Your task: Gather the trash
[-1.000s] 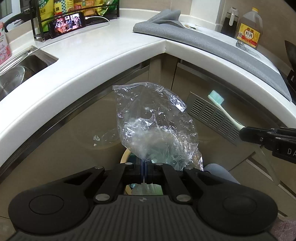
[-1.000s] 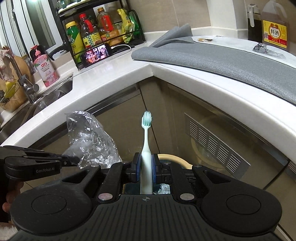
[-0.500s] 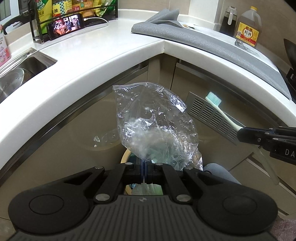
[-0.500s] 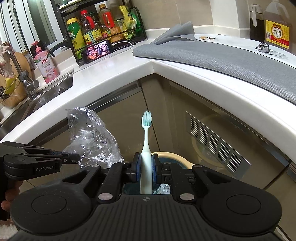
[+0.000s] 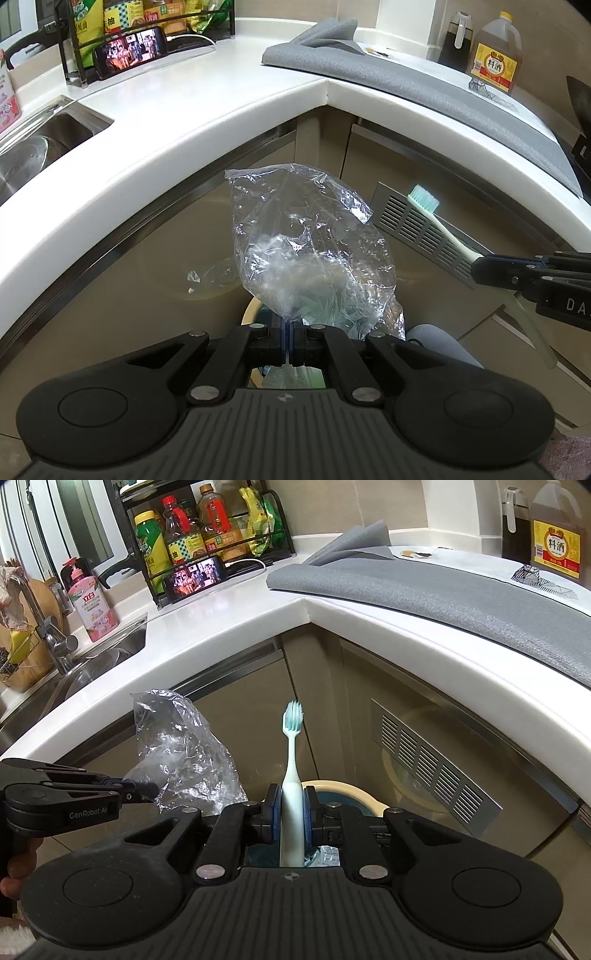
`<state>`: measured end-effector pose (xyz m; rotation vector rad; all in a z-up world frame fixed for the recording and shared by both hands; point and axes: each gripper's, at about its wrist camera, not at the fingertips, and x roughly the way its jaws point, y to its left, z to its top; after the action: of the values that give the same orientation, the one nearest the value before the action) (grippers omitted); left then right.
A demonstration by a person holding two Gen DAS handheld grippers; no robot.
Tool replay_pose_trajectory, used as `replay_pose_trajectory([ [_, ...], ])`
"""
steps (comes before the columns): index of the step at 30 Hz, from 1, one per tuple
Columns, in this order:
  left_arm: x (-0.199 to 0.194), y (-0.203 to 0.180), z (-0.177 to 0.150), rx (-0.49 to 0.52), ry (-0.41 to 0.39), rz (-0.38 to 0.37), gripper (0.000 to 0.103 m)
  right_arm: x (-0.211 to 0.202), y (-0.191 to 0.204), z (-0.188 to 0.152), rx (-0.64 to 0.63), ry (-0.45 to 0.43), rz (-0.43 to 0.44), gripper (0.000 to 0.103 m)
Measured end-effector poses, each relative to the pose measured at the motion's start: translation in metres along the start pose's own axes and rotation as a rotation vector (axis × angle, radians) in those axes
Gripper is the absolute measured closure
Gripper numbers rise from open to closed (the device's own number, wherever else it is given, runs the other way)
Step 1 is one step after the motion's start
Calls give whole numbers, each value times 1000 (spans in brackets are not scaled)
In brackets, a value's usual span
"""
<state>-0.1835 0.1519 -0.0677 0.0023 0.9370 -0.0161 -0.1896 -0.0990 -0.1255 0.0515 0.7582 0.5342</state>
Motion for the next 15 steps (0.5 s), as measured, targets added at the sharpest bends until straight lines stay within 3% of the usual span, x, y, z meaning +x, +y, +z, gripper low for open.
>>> replay_pose_trajectory([
  [15,8,-1,2,17,19,-9,102,8,3,4,14,29,-13,89],
])
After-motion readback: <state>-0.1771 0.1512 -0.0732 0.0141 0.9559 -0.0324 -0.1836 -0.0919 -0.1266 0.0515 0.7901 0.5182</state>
